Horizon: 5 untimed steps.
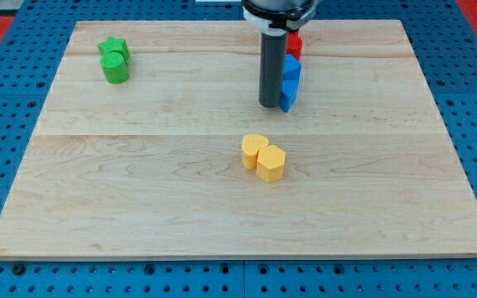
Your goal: Point your arm at the yellow heart
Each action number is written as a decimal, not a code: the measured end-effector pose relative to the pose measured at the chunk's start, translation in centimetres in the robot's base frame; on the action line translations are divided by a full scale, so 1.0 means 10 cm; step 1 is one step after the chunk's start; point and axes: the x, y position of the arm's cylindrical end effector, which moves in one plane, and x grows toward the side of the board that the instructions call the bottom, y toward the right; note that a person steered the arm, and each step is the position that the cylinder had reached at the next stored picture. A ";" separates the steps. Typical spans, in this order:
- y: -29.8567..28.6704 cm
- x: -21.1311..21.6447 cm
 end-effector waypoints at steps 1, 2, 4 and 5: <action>0.05 0.00; 0.04 0.00; -0.76 0.09; -1.20 0.46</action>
